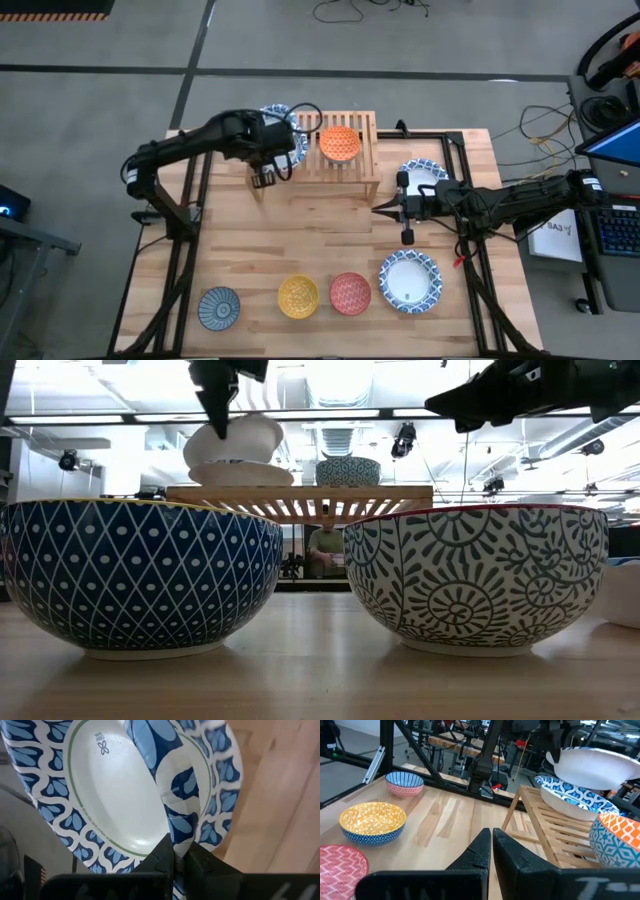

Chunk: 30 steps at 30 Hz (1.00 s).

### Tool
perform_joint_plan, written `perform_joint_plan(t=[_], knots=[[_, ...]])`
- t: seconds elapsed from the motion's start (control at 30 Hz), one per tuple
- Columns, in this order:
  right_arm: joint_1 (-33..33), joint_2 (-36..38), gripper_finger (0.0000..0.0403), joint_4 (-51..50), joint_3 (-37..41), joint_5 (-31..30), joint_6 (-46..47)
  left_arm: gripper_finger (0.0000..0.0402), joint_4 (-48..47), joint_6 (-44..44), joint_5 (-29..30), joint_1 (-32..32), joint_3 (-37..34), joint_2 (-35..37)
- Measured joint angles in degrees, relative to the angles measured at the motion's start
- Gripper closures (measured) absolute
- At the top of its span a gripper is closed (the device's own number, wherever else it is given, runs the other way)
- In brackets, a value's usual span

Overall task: Place and stack bowls onto a shelf
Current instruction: Stack the white patterned bowl on top of the white patterned bowl on the shelf

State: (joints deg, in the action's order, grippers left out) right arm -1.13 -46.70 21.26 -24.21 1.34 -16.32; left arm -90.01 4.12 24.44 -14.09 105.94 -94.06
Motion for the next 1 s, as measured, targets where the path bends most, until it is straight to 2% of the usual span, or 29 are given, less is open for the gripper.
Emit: perform_joint_plan(t=[0.23,0.67,0.87,0.93,1.0], knots=[[0.05,0.00,0.0394,-0.05,0.00,-1.44,-0.11,0.0394,0.14,0.31,-0.05,0.15,-2.35,-0.02],[0.05,0.00,0.0394,-0.14,0.00,-1.46,0.04,0.0294,0.56,1.21,-0.03,0.15,0.30,-0.02],[0.05,0.00,0.0394,-0.63,0.00,-1.44,0.04,0.0269,0.79,1.42,-0.13,0.25,1.16,-0.02],[0.05,0.00,0.0394,-0.92,0.00,-1.44,0.04,0.0263,0.90,1.39,-1.49,0.26,1.59,-0.02],[0.05,0.00,0.0394,-0.90,0.00,-1.44,0.04,0.0255,0.62,1.26,-5.22,0.23,2.09,-0.02]])
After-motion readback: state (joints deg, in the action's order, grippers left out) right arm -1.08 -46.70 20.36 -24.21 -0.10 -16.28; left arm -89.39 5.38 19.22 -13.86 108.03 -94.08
